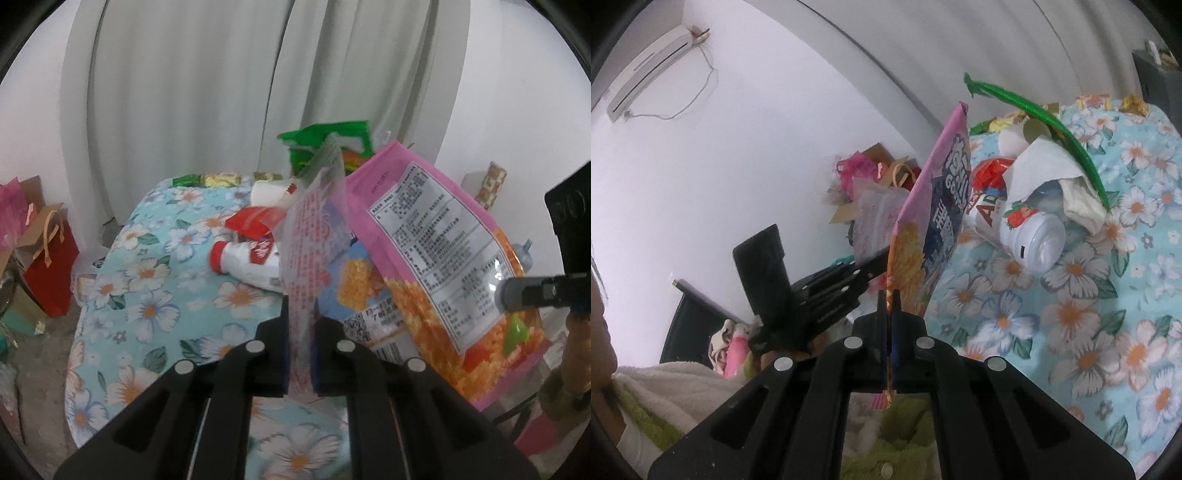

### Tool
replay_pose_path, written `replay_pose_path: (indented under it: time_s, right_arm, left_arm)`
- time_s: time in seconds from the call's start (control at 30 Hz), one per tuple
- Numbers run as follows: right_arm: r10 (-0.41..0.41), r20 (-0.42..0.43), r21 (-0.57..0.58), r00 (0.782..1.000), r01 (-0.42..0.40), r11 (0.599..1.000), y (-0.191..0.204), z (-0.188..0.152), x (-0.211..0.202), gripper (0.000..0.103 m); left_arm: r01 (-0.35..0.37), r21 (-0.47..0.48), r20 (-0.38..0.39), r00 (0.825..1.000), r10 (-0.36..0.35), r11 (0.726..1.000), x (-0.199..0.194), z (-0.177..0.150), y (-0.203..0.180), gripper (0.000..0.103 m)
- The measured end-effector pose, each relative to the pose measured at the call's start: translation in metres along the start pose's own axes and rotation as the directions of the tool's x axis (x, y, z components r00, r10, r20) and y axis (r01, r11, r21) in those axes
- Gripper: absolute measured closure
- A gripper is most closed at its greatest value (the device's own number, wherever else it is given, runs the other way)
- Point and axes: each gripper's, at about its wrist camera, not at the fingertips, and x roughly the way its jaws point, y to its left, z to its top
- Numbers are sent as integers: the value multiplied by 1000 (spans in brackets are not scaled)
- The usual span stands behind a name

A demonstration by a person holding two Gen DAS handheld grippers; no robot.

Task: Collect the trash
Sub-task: 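Carry wrapper and chip bag to the blue wastebasket and release both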

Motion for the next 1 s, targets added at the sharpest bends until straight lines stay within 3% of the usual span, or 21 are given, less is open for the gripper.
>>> replay_pose_path:
  time_s: [0.27,0.37,0.47,0.57,0.6,0.67,0.7,0.83,1.0]
  right_arm:
    - [-46,144,32,989,42,999,16,-31,-69,103]
    - [-85,210,60,974,74,995,14,-44,-92,103]
    - [-140,279,113,950,112,987,5,-60,-121,103]
    - [-229,344,188,910,173,967,-11,-76,-152,103]
    - [-262,363,216,894,193,957,-17,-82,-162,103]
    - [-343,390,286,855,242,927,-32,-94,-185,103]
    - [-380,400,320,834,261,911,-40,-100,-196,103]
    - [-530,408,461,744,333,822,-75,-123,-235,103]
    - [-665,341,605,664,386,696,-132,-143,-263,103]
  left_arm:
    - [144,59,36,989,-146,988,-14,19,-56,96]
    - [230,79,12,973,-232,970,-10,29,-83,96]
    - [326,99,-34,945,-324,940,3,41,-115,96]
    - [430,87,-120,900,-419,899,27,56,-151,96]
    - [473,74,-168,873,-457,878,42,62,-169,96]
    - [521,56,-227,838,-497,852,61,69,-193,96]
    - [554,38,-275,806,-524,832,78,72,-214,96]
    - [615,37,-397,733,-553,788,127,70,-285,96]
    - [648,6,-553,636,-538,761,199,45,-367,96]
